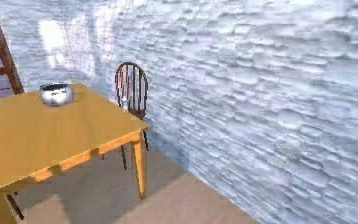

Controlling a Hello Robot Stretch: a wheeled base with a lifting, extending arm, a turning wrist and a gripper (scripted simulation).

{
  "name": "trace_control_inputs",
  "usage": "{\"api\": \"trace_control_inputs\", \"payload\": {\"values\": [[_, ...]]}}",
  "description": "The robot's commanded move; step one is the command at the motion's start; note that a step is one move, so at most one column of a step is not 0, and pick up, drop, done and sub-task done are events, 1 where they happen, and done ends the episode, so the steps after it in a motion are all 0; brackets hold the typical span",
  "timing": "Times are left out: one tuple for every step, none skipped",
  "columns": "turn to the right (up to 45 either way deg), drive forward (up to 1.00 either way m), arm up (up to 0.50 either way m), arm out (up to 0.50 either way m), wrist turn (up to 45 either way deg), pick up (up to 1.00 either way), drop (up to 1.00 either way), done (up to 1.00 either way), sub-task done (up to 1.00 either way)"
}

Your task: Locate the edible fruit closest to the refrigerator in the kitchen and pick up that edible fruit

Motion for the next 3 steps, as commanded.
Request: {"api": "trace_control_inputs", "payload": {"values": [[-42.0, 0.0, 0.0, 0.0, 0.0, 0.0, 0.0, 0.0, 0.0], [0.0, 0.35, 0.0, 0.0, 0.0, 0.0, 0.0, 0.0, 0.0], [45.0, 0.0, 0.0, 0.0, 0.0, 0.0, 0.0, 0.0, 0.0]]}}
